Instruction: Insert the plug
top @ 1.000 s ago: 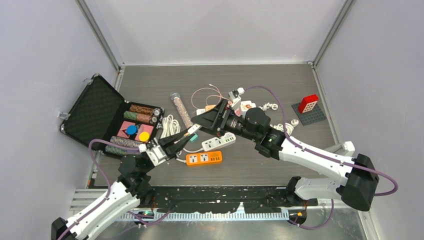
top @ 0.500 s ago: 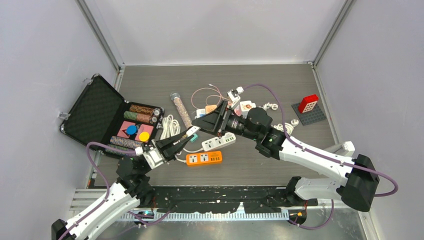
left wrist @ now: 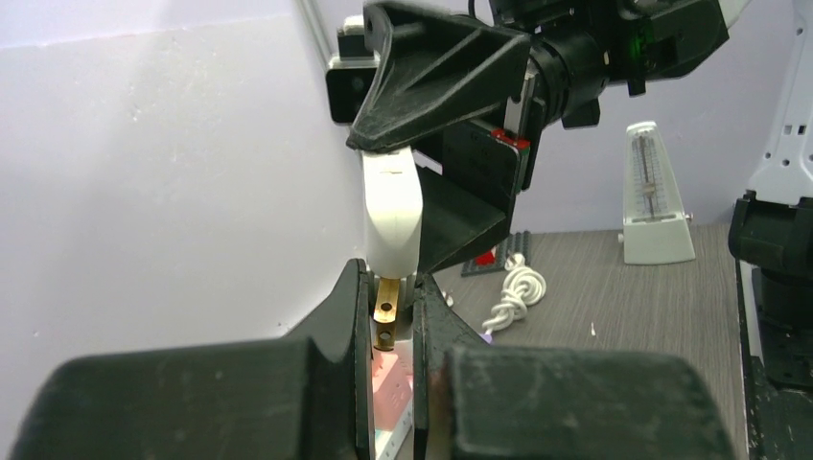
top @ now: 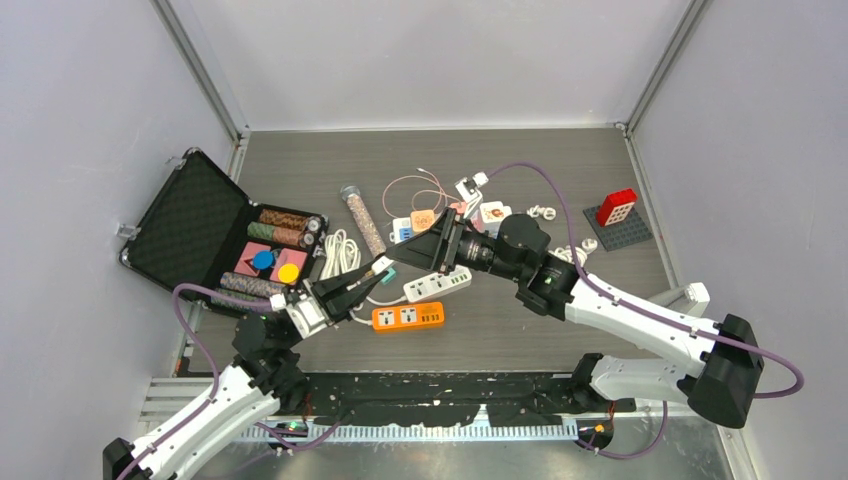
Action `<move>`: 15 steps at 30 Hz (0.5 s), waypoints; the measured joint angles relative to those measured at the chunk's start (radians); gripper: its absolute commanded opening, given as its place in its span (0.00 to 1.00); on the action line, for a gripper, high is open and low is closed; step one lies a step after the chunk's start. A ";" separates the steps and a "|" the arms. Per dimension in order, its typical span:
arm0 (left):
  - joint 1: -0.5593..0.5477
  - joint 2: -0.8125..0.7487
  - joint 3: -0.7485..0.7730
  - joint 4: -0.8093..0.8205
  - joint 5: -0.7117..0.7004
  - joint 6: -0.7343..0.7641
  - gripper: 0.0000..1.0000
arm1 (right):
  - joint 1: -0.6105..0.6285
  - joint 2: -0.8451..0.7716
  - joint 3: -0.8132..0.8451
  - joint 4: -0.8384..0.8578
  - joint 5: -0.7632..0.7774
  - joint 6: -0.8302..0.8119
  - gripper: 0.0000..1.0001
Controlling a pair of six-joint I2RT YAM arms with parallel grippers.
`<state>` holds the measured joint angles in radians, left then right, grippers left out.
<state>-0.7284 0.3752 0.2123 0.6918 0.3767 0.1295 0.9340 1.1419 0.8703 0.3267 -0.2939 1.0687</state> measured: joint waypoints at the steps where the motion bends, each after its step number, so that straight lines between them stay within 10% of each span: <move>1: 0.000 0.000 0.000 0.001 -0.001 -0.002 0.00 | 0.000 0.000 0.005 -0.009 0.000 -0.006 0.34; 12: 0.000 0.000 0.000 -0.001 -0.009 -0.016 0.02 | 0.000 0.003 0.026 -0.039 -0.004 -0.039 0.50; 15: 0.000 0.000 0.000 -0.001 -0.010 -0.018 0.15 | 0.000 0.005 0.028 -0.040 -0.005 -0.039 0.35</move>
<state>-0.7284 0.3752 0.2123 0.6907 0.3664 0.1120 0.9340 1.1469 0.8982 0.2863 -0.2985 1.0298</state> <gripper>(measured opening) 0.066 0.682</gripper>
